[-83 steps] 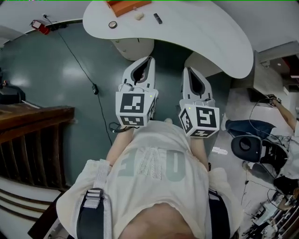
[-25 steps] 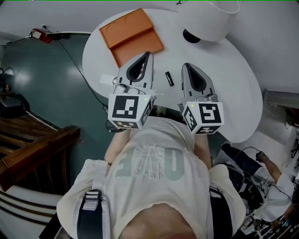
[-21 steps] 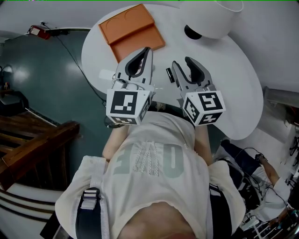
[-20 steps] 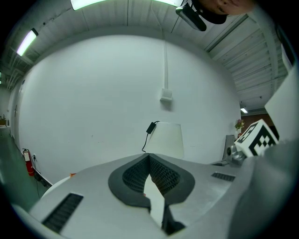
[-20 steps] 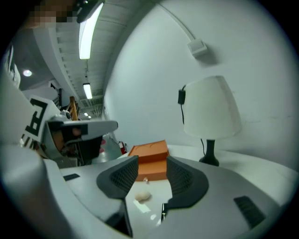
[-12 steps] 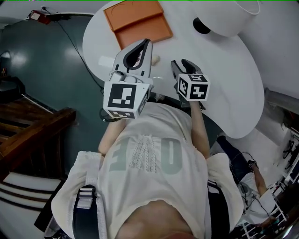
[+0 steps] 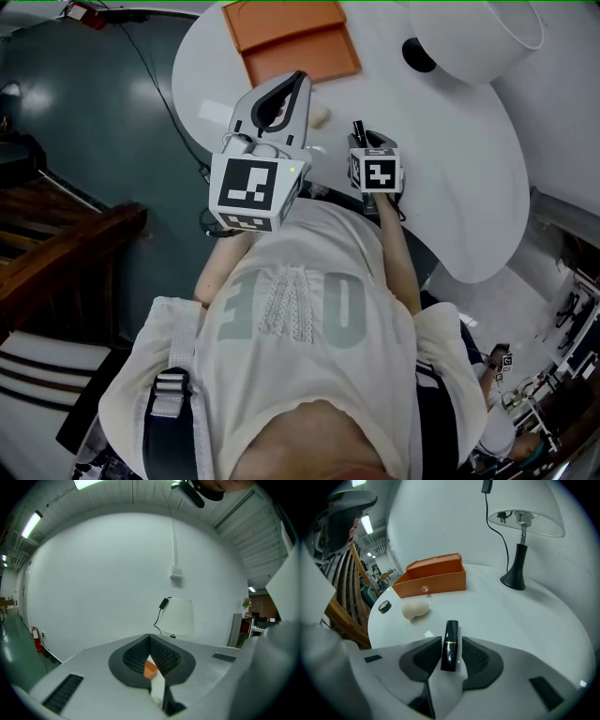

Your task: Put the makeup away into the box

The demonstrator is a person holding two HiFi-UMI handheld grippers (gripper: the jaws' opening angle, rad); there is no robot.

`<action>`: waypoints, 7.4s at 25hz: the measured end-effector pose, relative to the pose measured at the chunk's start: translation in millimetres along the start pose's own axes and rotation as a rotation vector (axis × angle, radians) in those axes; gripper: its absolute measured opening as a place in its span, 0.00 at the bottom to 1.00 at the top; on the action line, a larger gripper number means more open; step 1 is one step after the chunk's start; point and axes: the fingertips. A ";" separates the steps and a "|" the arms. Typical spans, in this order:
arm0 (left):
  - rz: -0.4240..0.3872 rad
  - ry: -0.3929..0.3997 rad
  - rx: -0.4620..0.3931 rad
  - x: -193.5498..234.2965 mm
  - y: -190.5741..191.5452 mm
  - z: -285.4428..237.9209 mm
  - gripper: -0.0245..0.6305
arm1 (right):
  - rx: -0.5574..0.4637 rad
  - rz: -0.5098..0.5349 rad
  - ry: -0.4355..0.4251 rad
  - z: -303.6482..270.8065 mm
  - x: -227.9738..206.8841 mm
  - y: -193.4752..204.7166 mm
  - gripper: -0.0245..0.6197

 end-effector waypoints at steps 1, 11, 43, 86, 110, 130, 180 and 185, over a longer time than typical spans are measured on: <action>0.002 -0.003 0.001 1.3 0.5 0.7 0.05 | 0.000 0.009 0.013 0.2 -1.2 0.1 0.24; 0.006 -0.017 0.011 9.9 2.7 0.0 0.05 | -0.159 -0.028 -0.004 28.4 -2.8 -55.6 0.20; 0.114 -0.208 0.007 75.0 17.9 13.5 0.05 | -0.107 0.063 -0.052 -57.0 13.9 -205.4 0.20; 0.066 -0.208 -0.002 69.0 8.1 16.9 0.05 | -0.589 0.605 -0.327 129.5 103.3 -213.5 0.05; 0.137 -0.329 0.055 88.6 43.0 48.1 0.05 | 0.146 1.762 -0.325 -29.4 95.4 -48.3 0.26; 0.103 -0.320 -0.003 97.6 13.2 38.4 0.05 | -0.626 0.595 -0.621 126.7 140.3 -221.4 0.24; 0.135 -0.491 0.052 123.4 44.1 106.9 0.05 | -0.725 0.520 -0.672 124.7 187.7 -288.2 0.05; 0.109 -0.481 0.017 124.1 27.3 103.5 0.05 | -0.856 0.465 -0.669 172.4 177.8 -278.9 0.05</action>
Point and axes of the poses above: the fingertips, and each gripper's own axes: z backward along the fingers, x to its left, y out of its underside
